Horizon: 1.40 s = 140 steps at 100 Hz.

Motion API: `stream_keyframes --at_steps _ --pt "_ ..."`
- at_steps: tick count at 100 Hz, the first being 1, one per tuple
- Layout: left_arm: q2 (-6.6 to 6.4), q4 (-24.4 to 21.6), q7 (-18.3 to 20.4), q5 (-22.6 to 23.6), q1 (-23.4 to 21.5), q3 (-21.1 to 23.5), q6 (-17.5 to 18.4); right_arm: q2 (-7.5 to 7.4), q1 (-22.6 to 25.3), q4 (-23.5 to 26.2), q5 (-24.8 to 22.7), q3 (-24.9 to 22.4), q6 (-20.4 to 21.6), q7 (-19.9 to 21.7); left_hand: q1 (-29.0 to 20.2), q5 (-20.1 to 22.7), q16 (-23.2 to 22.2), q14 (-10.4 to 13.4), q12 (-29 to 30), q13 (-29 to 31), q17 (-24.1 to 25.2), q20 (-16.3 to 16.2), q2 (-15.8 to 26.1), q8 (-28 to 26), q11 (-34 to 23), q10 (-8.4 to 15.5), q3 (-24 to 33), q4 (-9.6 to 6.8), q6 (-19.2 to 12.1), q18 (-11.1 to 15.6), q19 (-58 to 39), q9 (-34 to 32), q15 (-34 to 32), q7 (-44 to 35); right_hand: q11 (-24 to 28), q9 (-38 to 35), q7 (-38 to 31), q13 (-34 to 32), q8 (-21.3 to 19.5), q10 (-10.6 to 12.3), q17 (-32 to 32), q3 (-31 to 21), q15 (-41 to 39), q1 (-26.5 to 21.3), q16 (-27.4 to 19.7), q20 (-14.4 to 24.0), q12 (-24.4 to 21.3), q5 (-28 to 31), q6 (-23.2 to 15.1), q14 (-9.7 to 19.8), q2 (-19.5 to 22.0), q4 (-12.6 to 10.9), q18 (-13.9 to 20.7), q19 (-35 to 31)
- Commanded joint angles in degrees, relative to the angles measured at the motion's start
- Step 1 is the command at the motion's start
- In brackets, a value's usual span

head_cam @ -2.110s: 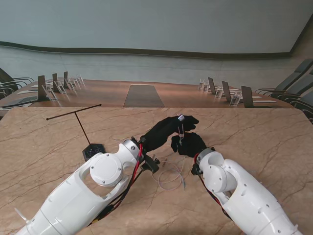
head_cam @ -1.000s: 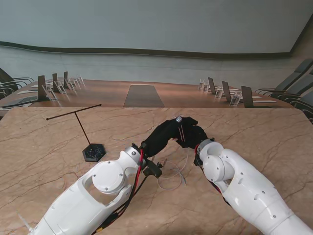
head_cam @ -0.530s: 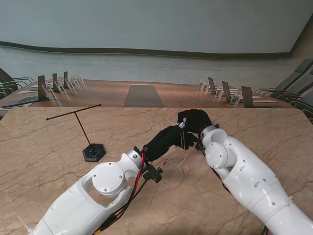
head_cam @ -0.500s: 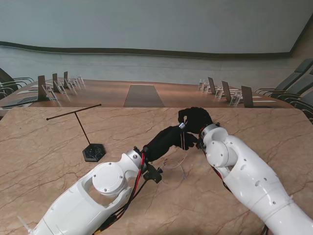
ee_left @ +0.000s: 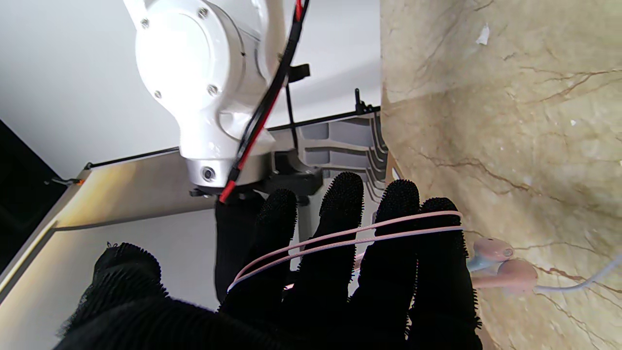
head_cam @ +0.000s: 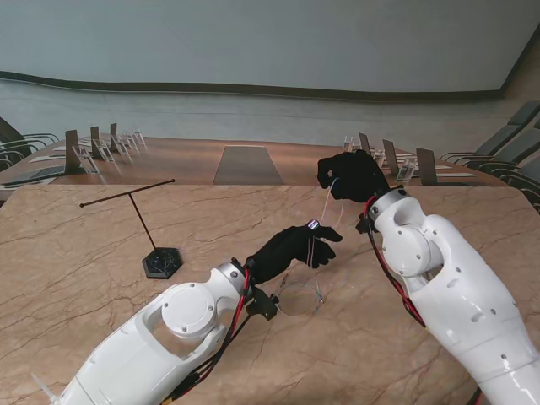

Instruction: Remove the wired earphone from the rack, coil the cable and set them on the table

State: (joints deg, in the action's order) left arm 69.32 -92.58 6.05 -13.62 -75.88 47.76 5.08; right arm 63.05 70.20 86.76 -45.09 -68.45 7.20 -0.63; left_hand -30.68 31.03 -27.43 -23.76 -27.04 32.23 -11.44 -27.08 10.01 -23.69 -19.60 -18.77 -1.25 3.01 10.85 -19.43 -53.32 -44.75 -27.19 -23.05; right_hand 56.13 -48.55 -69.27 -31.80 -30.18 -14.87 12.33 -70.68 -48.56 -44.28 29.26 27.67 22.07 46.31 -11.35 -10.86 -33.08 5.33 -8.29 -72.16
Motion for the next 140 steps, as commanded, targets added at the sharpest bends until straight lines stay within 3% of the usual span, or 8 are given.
stream_keyframes --at_steps 1,9,17,35,47,66,91,140 --pt "0.14 0.5 0.0 0.0 -0.1 0.0 -0.5 -0.55 1.1 1.7 -0.4 -0.5 1.3 0.2 1.3 1.5 -1.0 -1.3 -0.9 1.4 0.6 -1.2 2.2 -0.4 -1.3 -0.6 -1.1 -0.04 0.4 -1.2 -1.9 -1.4 -1.0 -1.5 -5.7 2.5 -1.6 3.4 -1.0 0.4 -1.9 -2.6 3.6 2.7 -2.0 -0.2 -1.4 2.1 1.6 3.7 -1.2 -2.2 3.5 2.8" --pt "0.14 0.7 -0.1 0.6 0.0 0.0 -0.6 -0.67 2.5 3.6 -0.5 -1.8 2.4 0.5 1.4 2.1 -1.7 -1.7 -1.5 1.8 0.8 -1.7 2.1 -0.5 -1.5 -0.5 -1.0 -0.10 0.3 -1.7 -2.8 -2.0 -1.6 -1.7 -10.7 2.4 -1.2 4.6 -1.0 2.4 -2.8 -4.3 7.2 2.9 -3.8 -1.4 -2.0 3.3 2.5 5.4 -2.6 -2.2 5.1 5.6" --pt "0.12 0.6 -0.2 1.0 0.1 0.1 -0.9 -0.68 3.5 4.9 -0.1 -2.8 3.8 0.5 1.2 3.7 -3.6 -2.3 -4.6 3.3 0.8 -3.0 2.1 -0.7 -3.7 -1.0 -1.0 -0.08 0.6 -2.9 -5.0 -4.2 -3.4 -2.1 -12.7 0.2 -0.8 3.3 -0.3 2.4 -2.7 -6.9 8.2 3.3 -4.4 -1.8 -2.1 5.1 3.9 5.4 -5.1 -2.0 5.2 6.0" --pt "0.11 1.0 -0.1 1.6 0.5 0.1 -1.5 -0.70 5.9 8.5 0.8 -4.5 6.4 0.7 2.5 3.2 -5.0 -2.3 -6.2 2.3 2.1 -3.5 1.7 -0.5 -2.8 -1.2 -1.2 -0.21 1.2 -2.3 -5.4 -3.3 -3.1 -1.4 -8.8 -11.3 -0.3 -7.8 7.0 -4.2 4.7 -13.1 2.8 4.7 -2.8 -1.8 -1.8 7.8 7.6 -0.9 -13.0 1.2 -2.4 0.8" --pt "0.24 1.4 -0.2 1.4 0.7 0.1 -1.6 -1.04 8.1 12.2 0.9 -5.8 6.5 2.9 3.6 2.3 -3.7 -1.7 -4.6 0.0 3.3 -2.2 1.1 0.7 0.0 -1.0 -1.1 -0.24 1.4 -1.0 -2.8 -1.6 -0.6 0.5 -3.6 -14.3 -2.0 -12.5 8.2 -7.2 8.0 -14.2 -1.7 8.1 -0.7 0.0 0.7 7.2 8.9 -4.2 -14.1 1.8 -7.6 -4.0" --pt "0.38 2.4 -0.6 1.8 1.2 0.5 -1.5 -1.74 11.5 17.1 1.0 -7.6 7.4 7.0 4.8 0.7 -3.5 -1.7 -3.9 -1.4 4.2 -1.8 0.8 2.2 1.1 -0.9 -1.2 -0.21 1.5 -0.4 -2.0 -0.4 -0.2 3.2 0.9 -19.7 -4.2 -18.7 3.5 -8.7 12.6 -19.2 -6.4 10.8 1.4 2.9 4.3 11.9 8.7 -6.4 -18.8 -0.6 -11.9 -9.3" --pt "0.55 3.2 -1.5 2.3 1.6 1.4 -1.1 -2.48 15.3 22.3 1.3 -9.5 9.3 11.2 5.4 0.4 -4.1 -2.0 -4.0 -2.3 5.0 -1.9 0.5 2.9 1.7 -1.0 -1.0 -0.23 1.7 -0.5 -2.2 0.4 -0.5 4.5 2.0 -24.9 -3.3 -23.7 0.5 -9.4 16.2 -19.3 -8.4 11.7 2.3 4.3 6.2 17.5 9.1 -7.7 -23.2 -9.3 -14.4 -11.9" --pt "0.82 5.1 -2.7 3.3 3.7 2.6 1.5 -3.10 21.3 27.7 2.1 -9.9 7.0 15.5 5.8 -0.8 -0.3 2.0 1.5 -7.3 8.1 2.3 0.1 4.2 8.8 0.6 -0.9 -0.11 1.6 3.6 5.4 3.5 5.9 6.6 2.0 -28.1 -2.9 -27.3 -0.1 -9.7 19.5 -19.3 -9.2 11.2 2.4 5.1 7.0 19.9 10.2 -9.0 -25.9 -14.6 -17.7 -13.3"
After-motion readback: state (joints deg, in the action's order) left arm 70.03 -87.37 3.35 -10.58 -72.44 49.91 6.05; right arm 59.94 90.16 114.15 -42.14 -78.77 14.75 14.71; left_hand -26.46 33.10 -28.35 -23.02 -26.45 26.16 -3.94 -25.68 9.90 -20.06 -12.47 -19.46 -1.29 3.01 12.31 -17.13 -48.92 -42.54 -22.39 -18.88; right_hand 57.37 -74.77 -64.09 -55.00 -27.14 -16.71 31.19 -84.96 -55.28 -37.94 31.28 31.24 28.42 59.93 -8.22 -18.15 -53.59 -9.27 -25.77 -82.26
